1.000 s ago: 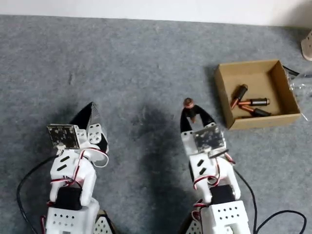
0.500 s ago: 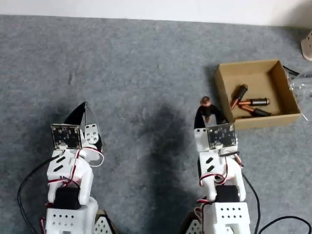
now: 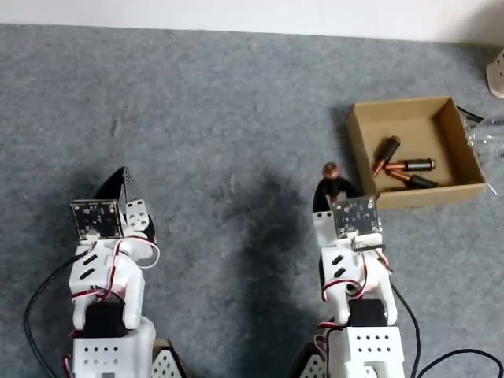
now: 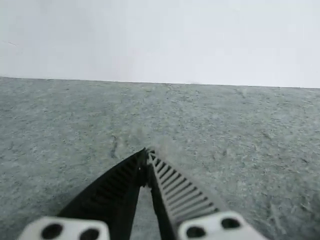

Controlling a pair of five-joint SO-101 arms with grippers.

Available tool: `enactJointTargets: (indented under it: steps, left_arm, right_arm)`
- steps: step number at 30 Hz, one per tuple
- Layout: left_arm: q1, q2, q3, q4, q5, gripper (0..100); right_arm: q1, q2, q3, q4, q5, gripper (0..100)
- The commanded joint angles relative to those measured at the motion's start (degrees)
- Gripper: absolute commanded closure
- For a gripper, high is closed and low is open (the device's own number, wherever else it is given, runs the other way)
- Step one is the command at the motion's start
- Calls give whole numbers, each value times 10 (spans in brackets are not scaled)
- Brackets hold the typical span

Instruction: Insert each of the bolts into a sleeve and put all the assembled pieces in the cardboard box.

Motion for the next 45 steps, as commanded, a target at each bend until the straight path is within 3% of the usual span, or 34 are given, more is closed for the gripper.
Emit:
enactJointTargets:
  steps: [1,8,11,15,19,27,37,45]
  left_arm:
    - [-7,-8,4,4,-3,991]
    - [11,-8,4,11,-4,991]
    - [12,-8,4,14,-5,990]
    - [12,-8,4,17,-5,990]
    - [12,-8,4,18,-5,990]
    - [12,-8,4,18,-5,990]
    - [13,-8,4,17,-5,990]
    - [13,-8,4,17,-5,990]
  right_arm:
    - [9,-8,73,0,-4,993]
    - [8,59,-101,49,-7,992]
    - [15,199,-255,84,-8,992]
    - [77,446,-484,95,-16,992]
    - [149,662,-691,102,-115,992]
    - [204,948,-1032,284,-252,992]
    - [204,1095,-1175,441,-262,992]
    - [231,1098,-1183,452,-262,992]
